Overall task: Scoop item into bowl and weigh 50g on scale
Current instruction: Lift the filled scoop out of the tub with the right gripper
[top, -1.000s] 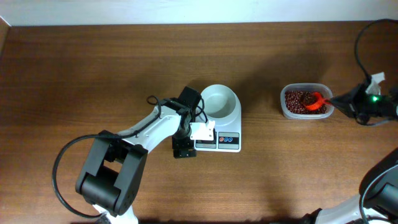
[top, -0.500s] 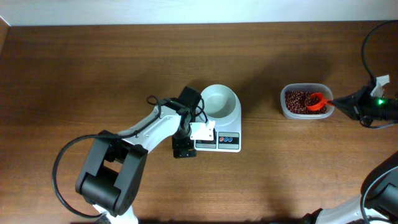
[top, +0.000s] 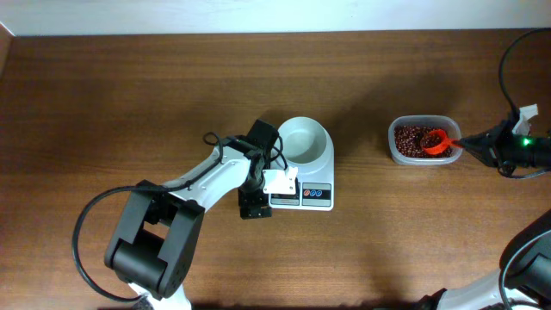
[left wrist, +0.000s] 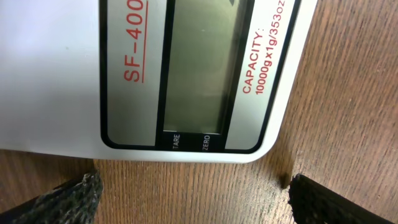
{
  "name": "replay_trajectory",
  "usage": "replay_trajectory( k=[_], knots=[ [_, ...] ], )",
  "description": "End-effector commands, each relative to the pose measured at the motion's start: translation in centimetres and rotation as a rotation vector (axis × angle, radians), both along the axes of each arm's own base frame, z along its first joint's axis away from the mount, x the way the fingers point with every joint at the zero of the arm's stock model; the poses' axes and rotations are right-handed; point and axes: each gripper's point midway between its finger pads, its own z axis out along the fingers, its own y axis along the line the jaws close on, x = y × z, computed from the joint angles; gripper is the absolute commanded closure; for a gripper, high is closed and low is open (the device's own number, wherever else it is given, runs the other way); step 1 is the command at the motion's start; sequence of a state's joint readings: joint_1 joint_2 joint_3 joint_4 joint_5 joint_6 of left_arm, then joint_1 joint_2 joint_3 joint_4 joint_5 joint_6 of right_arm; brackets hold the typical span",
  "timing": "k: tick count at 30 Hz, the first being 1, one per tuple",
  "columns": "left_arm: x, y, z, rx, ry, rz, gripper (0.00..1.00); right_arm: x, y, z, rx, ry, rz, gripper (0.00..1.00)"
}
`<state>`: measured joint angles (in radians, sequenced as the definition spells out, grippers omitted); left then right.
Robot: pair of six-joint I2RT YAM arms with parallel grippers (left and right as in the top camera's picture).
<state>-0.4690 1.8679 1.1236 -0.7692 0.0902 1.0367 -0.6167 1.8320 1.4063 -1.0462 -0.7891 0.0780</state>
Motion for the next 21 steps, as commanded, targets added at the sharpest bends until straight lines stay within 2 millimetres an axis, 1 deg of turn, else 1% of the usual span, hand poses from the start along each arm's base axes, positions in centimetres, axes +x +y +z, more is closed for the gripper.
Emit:
replay_trajectory(
  k=[1,5,8,21],
  knots=[
    [-0.17,-0.26,-0.47,-0.010,0.021,-0.016,0.01,0.64,-0.31,0.54,0.003,-0.041,0.005,0.96],
    [-0.16,-0.25,-0.47,-0.009,0.020,-0.017,0.01,0.92,-0.51,0.59,-0.008,-0.056,0.005,0.96],
    [0.74,-0.71,-0.40,-0.028,-0.017,-0.017,0.01,0.97,-0.53,0.60,-0.009,-0.058,0.006,0.96],
    [0.74,-0.71,-0.40,-0.028,-0.017,-0.017,0.01,0.96,-0.54,0.60,-0.009,-0.058,0.005,0.96]
  ],
)
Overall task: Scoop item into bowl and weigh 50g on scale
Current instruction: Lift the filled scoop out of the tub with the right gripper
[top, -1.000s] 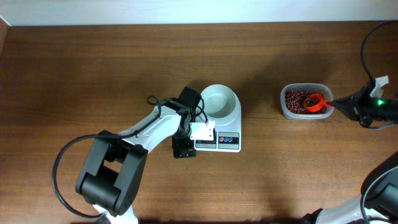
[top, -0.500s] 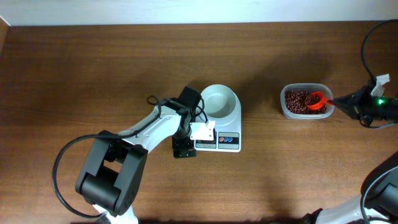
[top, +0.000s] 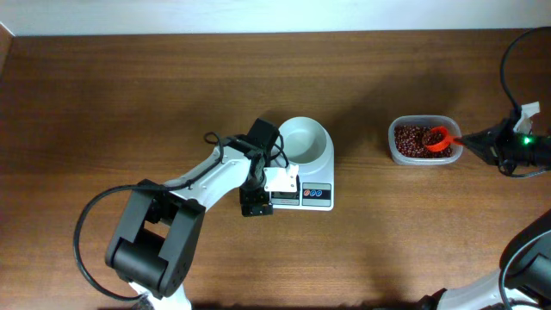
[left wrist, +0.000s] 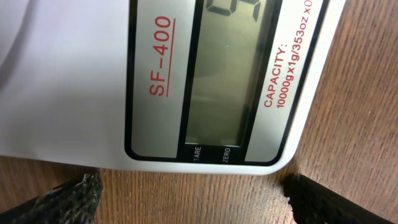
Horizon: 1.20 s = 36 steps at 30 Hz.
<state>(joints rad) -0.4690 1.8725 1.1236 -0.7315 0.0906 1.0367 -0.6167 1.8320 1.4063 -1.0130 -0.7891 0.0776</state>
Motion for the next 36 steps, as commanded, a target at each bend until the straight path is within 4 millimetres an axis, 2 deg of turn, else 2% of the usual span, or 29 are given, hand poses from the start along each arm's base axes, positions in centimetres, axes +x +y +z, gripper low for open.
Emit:
replay_trajectory(
  k=[1,18,22,25,26,31,33,36],
  knots=[
    [0.0,-0.3,-0.3,-0.012,0.012,-0.017,0.01,0.4,-0.2,0.5,0.010,-0.031,0.005,0.96],
    [-0.1,-0.3,-0.3,-0.012,0.014,-0.017,0.01,0.4,-0.1,0.5,0.012,-0.028,0.006,0.96],
    [-0.9,0.1,-0.2,0.004,0.045,-0.013,0.01,0.4,-0.1,0.5,0.012,-0.028,0.006,0.96],
    [-0.9,0.1,1.2,-0.009,0.023,-0.002,0.01,0.4,-0.1,0.5,0.012,-0.028,0.006,0.96],
    [-0.2,-0.3,2.4,-0.037,-0.022,0.016,0.01,0.4,-0.1,0.5,0.012,-0.027,0.006,0.96],
    [0.5,-0.7,6.3,-0.094,-0.119,0.045,0.01,0.4,-0.1,0.5,0.012,-0.028,0.006,0.96],
    [0.3,-0.7,6.3,-0.097,-0.116,0.044,0.01,0.4,-0.1,0.5,0.012,-0.028,0.006,0.96],
    [-1.2,-0.2,4.8,-0.091,-0.068,0.041,0.01,0.4,-0.1,0.5,0.012,-0.028,0.006,0.96]
  ],
)
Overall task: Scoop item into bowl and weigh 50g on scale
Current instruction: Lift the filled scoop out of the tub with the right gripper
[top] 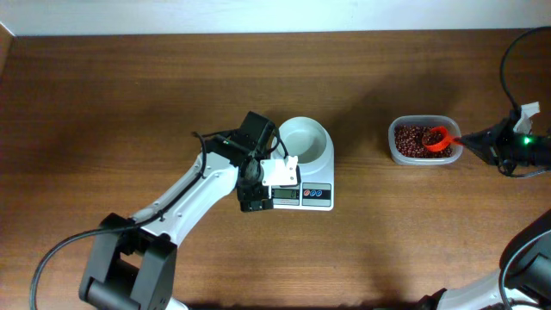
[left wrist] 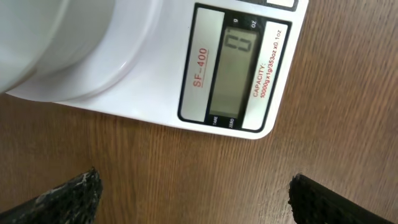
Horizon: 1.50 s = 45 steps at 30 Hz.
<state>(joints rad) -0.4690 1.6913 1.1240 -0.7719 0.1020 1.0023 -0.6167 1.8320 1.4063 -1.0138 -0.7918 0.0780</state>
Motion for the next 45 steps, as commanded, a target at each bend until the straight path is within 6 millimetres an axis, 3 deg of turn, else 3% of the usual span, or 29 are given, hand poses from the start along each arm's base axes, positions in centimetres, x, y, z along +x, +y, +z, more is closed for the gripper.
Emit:
replay_trajectory(
  k=[1,5,32,45],
  knots=[
    [-1.8,0.3,-1.4,-0.015,0.048,0.007,0.01,0.4,-0.2,0.5,0.009,-0.027,0.006,0.96],
    [-2.5,0.6,-3.8,-0.028,0.032,0.006,0.01,0.4,-0.2,0.5,0.007,-0.029,0.008,0.96],
    [-1.3,-0.2,-3.5,-0.059,-0.016,0.003,0.01,0.1,-0.2,0.3,-0.018,-0.034,0.035,0.96],
    [-1.3,-0.2,-3.5,-0.059,-0.016,0.003,0.01,0.3,0.9,1.7,0.017,-0.125,0.109,0.96]
  ],
)
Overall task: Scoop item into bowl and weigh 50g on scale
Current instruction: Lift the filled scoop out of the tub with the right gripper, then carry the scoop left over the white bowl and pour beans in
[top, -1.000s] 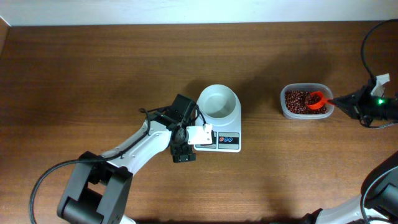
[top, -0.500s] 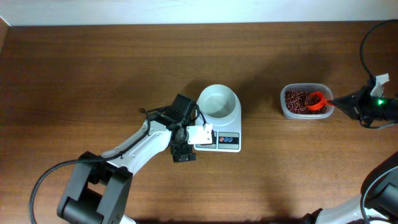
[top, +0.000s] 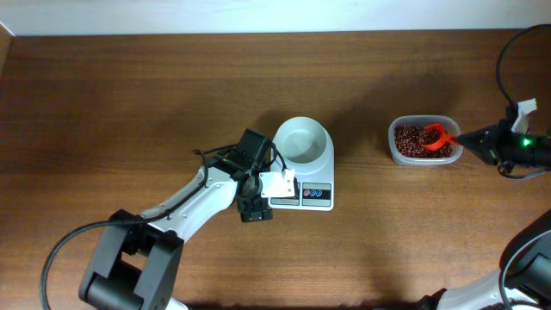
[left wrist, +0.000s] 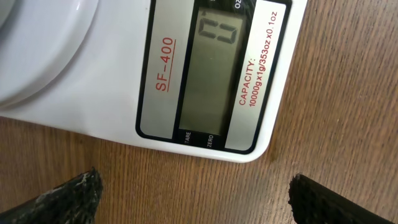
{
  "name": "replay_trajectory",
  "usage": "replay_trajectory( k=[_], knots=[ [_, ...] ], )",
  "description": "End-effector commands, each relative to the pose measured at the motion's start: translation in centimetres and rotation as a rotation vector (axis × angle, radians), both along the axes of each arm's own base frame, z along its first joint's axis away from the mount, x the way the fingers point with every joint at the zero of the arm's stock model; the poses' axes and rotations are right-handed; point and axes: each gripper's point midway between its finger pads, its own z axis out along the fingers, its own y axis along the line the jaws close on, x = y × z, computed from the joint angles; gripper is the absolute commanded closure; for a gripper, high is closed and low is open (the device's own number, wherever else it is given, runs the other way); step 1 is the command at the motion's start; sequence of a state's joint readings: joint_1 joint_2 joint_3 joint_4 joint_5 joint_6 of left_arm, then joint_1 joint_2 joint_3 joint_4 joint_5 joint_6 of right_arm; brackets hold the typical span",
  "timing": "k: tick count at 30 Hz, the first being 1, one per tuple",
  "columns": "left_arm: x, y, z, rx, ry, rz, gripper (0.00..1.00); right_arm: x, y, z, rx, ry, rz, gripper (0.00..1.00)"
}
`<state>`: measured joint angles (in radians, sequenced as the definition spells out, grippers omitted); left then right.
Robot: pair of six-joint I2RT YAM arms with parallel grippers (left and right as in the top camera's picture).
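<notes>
A white bowl [top: 303, 140] stands on the white scale [top: 301, 195]. In the left wrist view the scale's display [left wrist: 214, 74] is lit and reads 0. My left gripper [top: 256, 207] is open at the scale's front left corner, over bare wood; its dark fingertips [left wrist: 68, 196] stand far apart with nothing between them. At the right edge my right gripper [top: 475, 140] is shut on the handle of a red scoop [top: 436, 136], whose head lies in the container of red beans [top: 413, 142].
The wooden table [top: 129, 103] carries only the scale, the bowl and the bean container. My left arm [top: 189, 194] stretches from the front left towards the scale. A cable loops above the right arm at the right edge.
My left wrist has come closer to the scale, so the display fills more of its view, still reading 0. The gripper stays open. The red scoop has shifted only slightly in the beans.
At first my open left gripper was close over the scale's front panel and the display was blank. Then the display was lit. Later the wrist was farther from the scale, which read 0. Now it is nearer again. The scoop stayed in the bean container throughout.
</notes>
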<state>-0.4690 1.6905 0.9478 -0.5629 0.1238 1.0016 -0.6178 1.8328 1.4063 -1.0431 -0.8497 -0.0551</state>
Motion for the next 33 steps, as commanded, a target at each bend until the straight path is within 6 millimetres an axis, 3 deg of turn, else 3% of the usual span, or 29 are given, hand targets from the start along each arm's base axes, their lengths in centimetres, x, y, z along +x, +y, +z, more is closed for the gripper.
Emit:
replay_trajectory(
  k=[1,11,21,28,33],
  knots=[
    [-0.2,-0.3,0.3,-0.025,0.004,0.007,0.01,0.4,0.0,1.4,0.022,-0.038,0.014,0.96],
    [-0.2,-0.3,0.3,-0.025,0.004,0.007,0.01,0.5,0.9,6.4,0.080,-0.081,0.048,0.96],
    [-0.2,-0.3,0.3,-0.025,0.004,0.007,0.01,0.6,1.4,6.7,0.099,-0.088,0.056,0.96],
    [-0.2,-0.3,0.3,-0.025,0.004,0.007,0.01,1.5,6.2,6.7,0.101,-0.086,0.184,0.96],
    [-0.2,-0.3,0.3,-0.025,0.004,0.007,0.01,2.1,12.2,6.7,0.110,-0.079,0.328,0.96]
  ],
)
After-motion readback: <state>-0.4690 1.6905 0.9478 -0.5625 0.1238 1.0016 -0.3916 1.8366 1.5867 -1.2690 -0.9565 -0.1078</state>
